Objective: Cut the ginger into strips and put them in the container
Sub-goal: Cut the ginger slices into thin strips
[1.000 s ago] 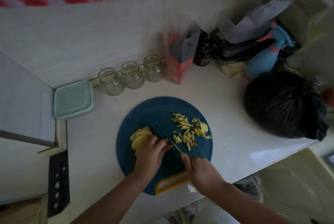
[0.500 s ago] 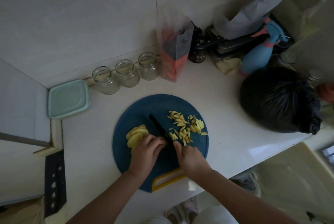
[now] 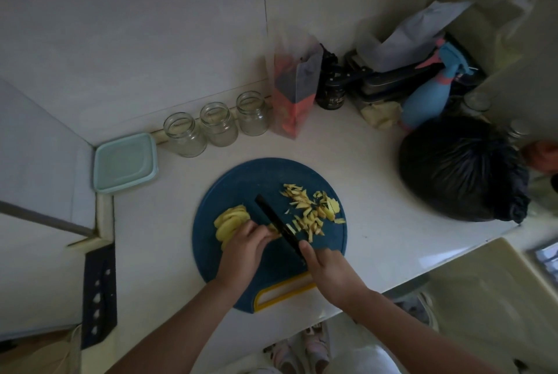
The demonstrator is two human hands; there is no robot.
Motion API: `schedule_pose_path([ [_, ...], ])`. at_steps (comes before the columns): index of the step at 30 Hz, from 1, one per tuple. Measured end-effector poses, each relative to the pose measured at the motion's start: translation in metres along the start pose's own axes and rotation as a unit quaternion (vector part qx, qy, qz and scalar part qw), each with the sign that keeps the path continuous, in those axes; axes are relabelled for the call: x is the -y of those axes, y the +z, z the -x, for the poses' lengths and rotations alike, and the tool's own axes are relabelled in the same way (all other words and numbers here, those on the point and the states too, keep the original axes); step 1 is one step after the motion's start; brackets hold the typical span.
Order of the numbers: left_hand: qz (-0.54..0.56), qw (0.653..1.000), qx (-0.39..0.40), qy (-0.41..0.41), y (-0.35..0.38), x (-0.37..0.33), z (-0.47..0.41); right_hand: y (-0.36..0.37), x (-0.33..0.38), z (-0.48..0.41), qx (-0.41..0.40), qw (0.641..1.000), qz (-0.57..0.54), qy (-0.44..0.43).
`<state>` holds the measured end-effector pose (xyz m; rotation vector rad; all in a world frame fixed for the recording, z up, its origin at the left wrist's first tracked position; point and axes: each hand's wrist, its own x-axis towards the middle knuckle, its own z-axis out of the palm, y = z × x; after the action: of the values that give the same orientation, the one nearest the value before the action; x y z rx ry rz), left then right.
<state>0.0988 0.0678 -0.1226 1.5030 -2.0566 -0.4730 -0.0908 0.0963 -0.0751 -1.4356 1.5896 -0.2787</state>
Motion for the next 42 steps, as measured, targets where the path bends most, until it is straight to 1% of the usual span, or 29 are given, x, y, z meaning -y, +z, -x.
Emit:
schedule_pose_path([
  [11,-0.006,1.000,-0.007,0.012,0.000,0.003,-0.001,0.000,-0.005,0.002,0.001,1.000,-0.028,0.007],
  [19,-0.010,1.000,-0.013,0.026,0.000,0.005,-0.002,-0.003,-0.003,0.003,0.027,0.999,-0.037,0.012],
  [25,-0.011,1.000,-0.008,0.024,0.001,0.007,-0.002,0.001,0.003,0.006,0.026,1.000,0.014,0.005],
  [29,-0.015,1.000,-0.013,0.015,0.004,0.009,-0.001,0.007,0.008,0.003,0.042,0.997,0.059,0.021],
  [33,0.005,1.000,-0.023,0.017,0.004,0.009,-0.001,0.018,0.016,-0.008,0.034,0.995,0.091,0.034],
  [38,0.000,1.000,-0.020,0.017,0.003,0.010,-0.001,0.024,0.020,-0.018,0.008,0.996,0.079,0.030],
  [42,0.025,1.000,-0.008,0.008,0.003,0.009,0.001,0.013,0.013,-0.019,-0.009,0.997,-0.030,0.074],
])
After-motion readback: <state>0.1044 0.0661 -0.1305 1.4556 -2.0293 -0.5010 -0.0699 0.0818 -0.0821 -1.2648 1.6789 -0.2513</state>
